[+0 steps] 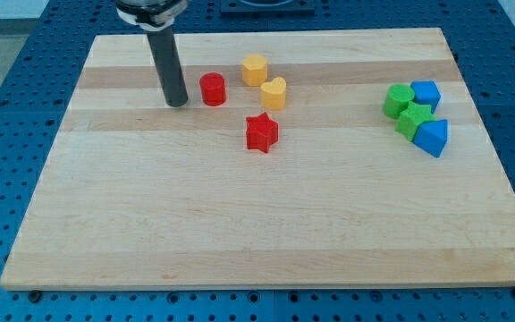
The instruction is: Move the red circle slightly to the right
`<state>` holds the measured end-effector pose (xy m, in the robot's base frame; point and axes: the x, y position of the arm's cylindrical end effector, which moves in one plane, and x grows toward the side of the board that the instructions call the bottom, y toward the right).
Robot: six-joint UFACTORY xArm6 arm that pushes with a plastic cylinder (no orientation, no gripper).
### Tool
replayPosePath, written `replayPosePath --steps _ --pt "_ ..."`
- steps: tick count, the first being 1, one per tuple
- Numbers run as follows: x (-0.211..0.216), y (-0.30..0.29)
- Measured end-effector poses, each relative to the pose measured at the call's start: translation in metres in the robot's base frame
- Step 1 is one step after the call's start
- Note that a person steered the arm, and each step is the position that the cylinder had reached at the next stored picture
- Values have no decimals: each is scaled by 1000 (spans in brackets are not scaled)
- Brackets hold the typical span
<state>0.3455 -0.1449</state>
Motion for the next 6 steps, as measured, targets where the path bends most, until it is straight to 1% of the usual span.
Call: replayPosePath --steps 6 --pt "-3 23"
